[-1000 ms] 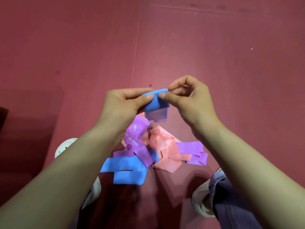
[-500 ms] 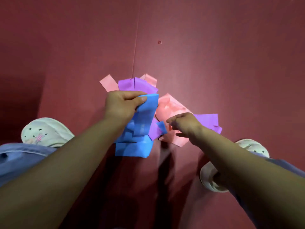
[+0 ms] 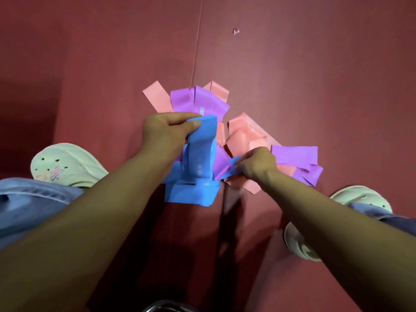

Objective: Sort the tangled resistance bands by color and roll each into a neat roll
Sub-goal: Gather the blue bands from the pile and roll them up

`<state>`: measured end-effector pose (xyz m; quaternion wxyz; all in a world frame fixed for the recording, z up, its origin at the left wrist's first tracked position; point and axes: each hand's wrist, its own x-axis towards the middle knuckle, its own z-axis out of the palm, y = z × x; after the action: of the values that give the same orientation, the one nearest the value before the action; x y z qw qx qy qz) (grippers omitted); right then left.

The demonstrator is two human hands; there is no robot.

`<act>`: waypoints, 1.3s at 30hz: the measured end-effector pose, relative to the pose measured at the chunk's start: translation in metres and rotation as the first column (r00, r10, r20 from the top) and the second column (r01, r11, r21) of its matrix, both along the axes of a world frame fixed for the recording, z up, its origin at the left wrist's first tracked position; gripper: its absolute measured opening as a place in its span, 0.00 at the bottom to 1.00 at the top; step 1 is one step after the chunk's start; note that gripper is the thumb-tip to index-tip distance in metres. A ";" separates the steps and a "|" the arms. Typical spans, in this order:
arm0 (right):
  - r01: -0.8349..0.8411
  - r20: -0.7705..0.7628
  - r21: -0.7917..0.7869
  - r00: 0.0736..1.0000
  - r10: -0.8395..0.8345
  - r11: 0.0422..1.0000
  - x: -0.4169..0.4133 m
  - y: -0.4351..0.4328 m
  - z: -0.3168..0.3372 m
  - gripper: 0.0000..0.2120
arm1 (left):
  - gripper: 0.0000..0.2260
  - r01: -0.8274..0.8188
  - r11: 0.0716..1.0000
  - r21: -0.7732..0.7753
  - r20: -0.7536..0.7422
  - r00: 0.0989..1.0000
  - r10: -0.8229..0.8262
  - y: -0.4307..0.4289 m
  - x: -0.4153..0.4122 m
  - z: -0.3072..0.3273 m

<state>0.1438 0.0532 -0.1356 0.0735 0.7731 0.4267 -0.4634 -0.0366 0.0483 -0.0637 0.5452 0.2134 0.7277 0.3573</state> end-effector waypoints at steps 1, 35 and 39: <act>0.006 0.000 0.018 1.000 -0.006 1.000 0.002 -0.001 0.007 0.08 | 0.07 0.000 1.000 0.008 0.001 1.000 0.000 0.000 0.000 0.006; 0.254 -0.531 0.613 0.834 0.152 0.748 0.022 0.047 0.275 0.07 | 0.06 0.011 0.959 0.284 0.236 0.968 -0.081 0.038 0.045 0.181; 0.308 -0.567 0.610 0.814 0.130 0.730 0.019 0.047 0.275 0.07 | 0.05 -0.043 0.961 0.272 0.312 0.949 -0.046 0.039 0.044 0.186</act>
<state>0.1624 0.1006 0.1389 -0.3687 0.5891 0.5273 -0.4889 0.0079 0.0873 0.1225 0.6196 0.2279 0.5743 0.4841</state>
